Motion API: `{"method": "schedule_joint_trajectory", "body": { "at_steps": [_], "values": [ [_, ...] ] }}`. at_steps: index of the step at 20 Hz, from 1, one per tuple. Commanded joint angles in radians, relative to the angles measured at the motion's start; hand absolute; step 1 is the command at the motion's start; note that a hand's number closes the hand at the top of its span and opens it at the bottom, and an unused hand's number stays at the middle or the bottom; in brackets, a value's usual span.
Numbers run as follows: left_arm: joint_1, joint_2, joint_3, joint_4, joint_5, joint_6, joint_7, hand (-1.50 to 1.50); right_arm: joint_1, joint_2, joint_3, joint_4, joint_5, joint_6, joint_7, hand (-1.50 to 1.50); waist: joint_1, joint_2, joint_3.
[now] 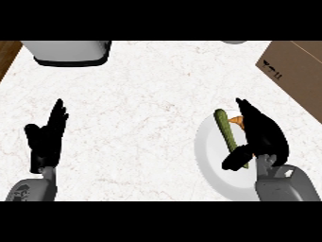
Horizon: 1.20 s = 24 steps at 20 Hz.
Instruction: Pick the squash from the plate and place it in the cardboard box
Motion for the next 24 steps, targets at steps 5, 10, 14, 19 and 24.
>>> {"method": "schedule_joint_trajectory", "body": {
  "at_steps": [5, 10, 14, 19, 24],
  "values": [
    [0.0, -0.047, -0.006, 0.021, -0.035, 0.005, -0.025, 0.0, -0.034, 0.028, -0.035, 0.12, 0.062, 0.007, -0.032, -1.5, 0.001, 0.0, 0.0],
    [0.036, -0.034, 0.019, -0.014, -0.03, -0.024, -0.027, 0.0, -0.055, 0.051, -0.054, 0.19, 0.093, 0.001, -0.055, -1.5, 0.001, 0.0, 0.0],
    [-0.01, -0.01, 0.044, -0.015, -0.025, -0.041, 0.021, 0.0, -0.006, 0.047, -0.044, 0.201, 0.119, -0.015, -0.091, -1.5, 0.0, 0.0, 0.0],
    [-0.006, -0.019, 0.07, 0.039, -0.025, -0.052, -0.04, 0.0, -0.102, 0.085, -0.071, 0.29, 0.138, -0.021, -0.102, -1.5, 0.001, 0.001, 0.0],
    [0.007, -0.048, 0.06, 0.042, -0.04, -0.049, -0.058, 0.0, -0.044, 0.098, -0.063, 0.354, 0.181, -0.094, -0.156, -1.5, 0.0, 0.001, 0.0]
  ]
}}
